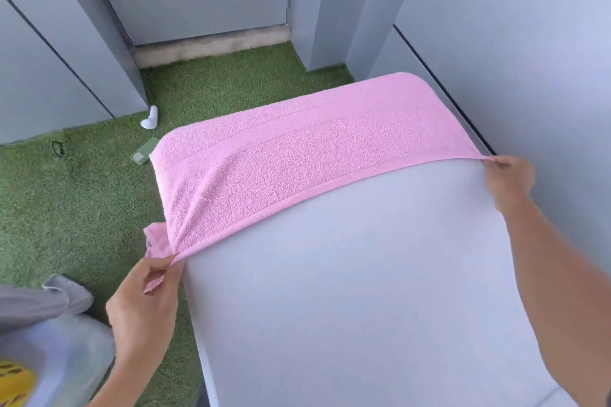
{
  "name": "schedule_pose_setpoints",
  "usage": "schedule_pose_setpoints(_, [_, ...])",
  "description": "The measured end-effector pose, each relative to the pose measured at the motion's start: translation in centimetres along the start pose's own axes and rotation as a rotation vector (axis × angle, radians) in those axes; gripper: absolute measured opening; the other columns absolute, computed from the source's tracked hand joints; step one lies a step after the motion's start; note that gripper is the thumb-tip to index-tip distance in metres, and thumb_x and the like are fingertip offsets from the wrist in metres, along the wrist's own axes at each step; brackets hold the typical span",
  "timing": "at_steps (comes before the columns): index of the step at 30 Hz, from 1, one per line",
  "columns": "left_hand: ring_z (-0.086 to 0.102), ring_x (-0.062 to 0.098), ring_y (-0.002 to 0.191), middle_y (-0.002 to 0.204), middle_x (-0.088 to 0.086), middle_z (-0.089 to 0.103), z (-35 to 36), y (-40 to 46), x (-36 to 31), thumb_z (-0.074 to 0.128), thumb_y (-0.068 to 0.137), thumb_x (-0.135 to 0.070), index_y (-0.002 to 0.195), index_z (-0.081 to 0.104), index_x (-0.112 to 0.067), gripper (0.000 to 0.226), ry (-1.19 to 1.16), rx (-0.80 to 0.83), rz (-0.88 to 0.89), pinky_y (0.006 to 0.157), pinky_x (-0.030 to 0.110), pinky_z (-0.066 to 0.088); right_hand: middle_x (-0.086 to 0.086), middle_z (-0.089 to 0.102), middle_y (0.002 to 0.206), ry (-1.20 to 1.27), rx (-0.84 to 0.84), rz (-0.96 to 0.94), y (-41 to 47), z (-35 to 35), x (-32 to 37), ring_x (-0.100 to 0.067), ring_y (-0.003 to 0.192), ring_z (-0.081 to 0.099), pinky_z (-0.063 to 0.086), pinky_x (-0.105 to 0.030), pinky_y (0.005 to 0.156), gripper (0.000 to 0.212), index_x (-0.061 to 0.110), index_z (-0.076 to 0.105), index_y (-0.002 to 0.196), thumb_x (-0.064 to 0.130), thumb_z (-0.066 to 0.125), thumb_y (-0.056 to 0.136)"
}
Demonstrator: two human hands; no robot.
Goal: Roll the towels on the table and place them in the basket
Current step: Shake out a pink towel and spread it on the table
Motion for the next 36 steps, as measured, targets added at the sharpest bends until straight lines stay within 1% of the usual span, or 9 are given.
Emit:
schedule_pose_setpoints(2, [0.063, -0.002, 0.072, 0.082, -0.008, 0.071, -0.3, -2.6, 0.5, 0.068, 0.087, -0.031, 0.082, 0.064, -0.023, 0.01, -0.002, -0.019, 0.022, 0.062, 0.003, 0.037, -0.01, 0.067, 0.093, -0.02, -0.005, 0.005, -1.7, -2.2, -2.0, -0.017, 0.084, 0.056, 0.041, -0.018, 0.056, 0.026, 0.003, 0.07, 0.111, 0.019, 0.062, 0.09])
schedule_pose_setpoints(6, [0.056, -0.019, 0.069, 0.077, -0.004, 0.068, -0.7, -8.0, 0.8, 0.068, 0.087, -0.022, 0.082, 0.066, -0.017, 0.008, -0.001, -0.036, 0.07, 0.064, -0.003, 0.035, -0.018, 0.069, 0.107, -0.041, 0.002, 0.007, -4.5, -6.1, -5.9, -0.02, 0.087, 0.057, 0.037, -0.025, 0.073, 0.026, 0.003, 0.069, 0.111, 0.016, 0.06, 0.091])
schedule_pose_setpoints(10, [0.059, -0.01, 0.072, 0.077, -0.001, 0.071, -1.4, -12.8, 2.8, 0.07, 0.085, -0.022, 0.08, 0.066, -0.023, 0.007, -0.009, -0.027, 0.058, 0.066, -0.005, 0.035, -0.022, 0.068, 0.11, -0.061, 0.008, 0.021, -7.2, -9.3, -9.5, -0.034, 0.103, 0.063, 0.044, -0.032, 0.083, 0.026, 0.001, 0.069, 0.111, 0.015, 0.06, 0.091])
schedule_pose_setpoints(13, [0.06, -0.007, 0.073, 0.077, -0.001, 0.071, -1.7, -16.9, 3.8, 0.071, 0.085, -0.018, 0.077, 0.066, -0.026, 0.012, -0.021, -0.045, 0.07, 0.065, -0.004, 0.037, -0.023, 0.068, 0.111, -0.075, 0.015, 0.019, -8.8, -11.8, -11.8, -0.037, 0.105, 0.062, 0.045, -0.036, 0.089, 0.026, 0.0, 0.069, 0.111, 0.014, 0.06, 0.091])
schedule_pose_setpoints(17, [0.056, -0.019, 0.07, 0.076, 0.0, 0.07, -2.3, -22.9, 4.3, 0.071, 0.084, -0.011, 0.075, 0.066, -0.021, 0.014, -0.033, -0.1, 0.144, 0.067, -0.006, 0.035, -0.024, 0.067, 0.112, -0.081, 0.025, 0.003, -10.6, -14.6, -15.4, -0.038, 0.106, 0.061, 0.045, -0.037, 0.09, 0.025, 0.001, 0.068, 0.11, 0.016, 0.059, 0.092])
schedule_pose_setpoints(23, [0.056, -0.019, 0.072, 0.078, -0.006, 0.07, -3.0, -32.0, 7.7, 0.071, 0.084, -0.014, 0.075, 0.065, -0.029, 0.019, -0.028, -0.125, 0.137, 0.069, -0.006, 0.034, -0.022, 0.067, 0.112, -0.004, 0.032, -0.034, -14.1, -19.4, -20.9, -0.035, 0.106, 0.061, 0.043, -0.031, 0.087, 0.025, 0.002, 0.069, 0.11, 0.016, 0.06, 0.092])
schedule_pose_setpoints(27, [0.056, -0.016, 0.073, 0.078, -0.005, 0.069, -3.4, -37.8, 9.1, 0.069, 0.086, -0.017, 0.077, 0.065, -0.03, 0.017, -0.036, -0.13, 0.144, 0.068, -0.007, 0.035, -0.021, 0.069, 0.105, 0.023, 0.038, -0.064, -15.8, -22.3, -25.2, -0.026, 0.089, 0.06, 0.039, -0.03, 0.077, 0.023, 0.003, 0.07, 0.107, 0.018, 0.06, 0.091])
schedule_pose_setpoints(29, [0.057, -0.015, 0.076, 0.08, -0.005, 0.07, -3.8, -40.2, 9.8, 0.069, 0.086, -0.019, 0.077, 0.065, -0.029, 0.014, -0.037, -0.125, 0.14, 0.07, -0.007, 0.035, -0.022, 0.069, 0.104, 0.015, 0.037, -0.061, -16.8, -23.8, -27.5, -0.021, 0.086, 0.056, 0.04, -0.03, 0.078, 0.023, 0.003, 0.071, 0.106, 0.017, 0.061, 0.09])
schedule_pose_setpoints(36, [0.058, -0.014, 0.075, 0.079, -0.004, 0.069, -4.8, -50.6, 13.0, 0.07, 0.085, -0.014, 0.078, 0.067, -0.025, 0.013, -0.031, -0.151, 0.166, 0.07, -0.006, 0.036, -0.021, 0.07, 0.104, 0.001, 0.025, -0.016, -21.2, -29.7, -34.7, -0.035, 0.098, 0.065, 0.039, -0.03, 0.076, 0.024, 0.002, 0.071, 0.107, 0.016, 0.06, 0.09])
Point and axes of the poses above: each hand's wrist, its own y-axis towards the middle knuckle, its own z-axis out of the palm, x = y × z, the point moved 8 cm from there along y, towards the middle knuckle
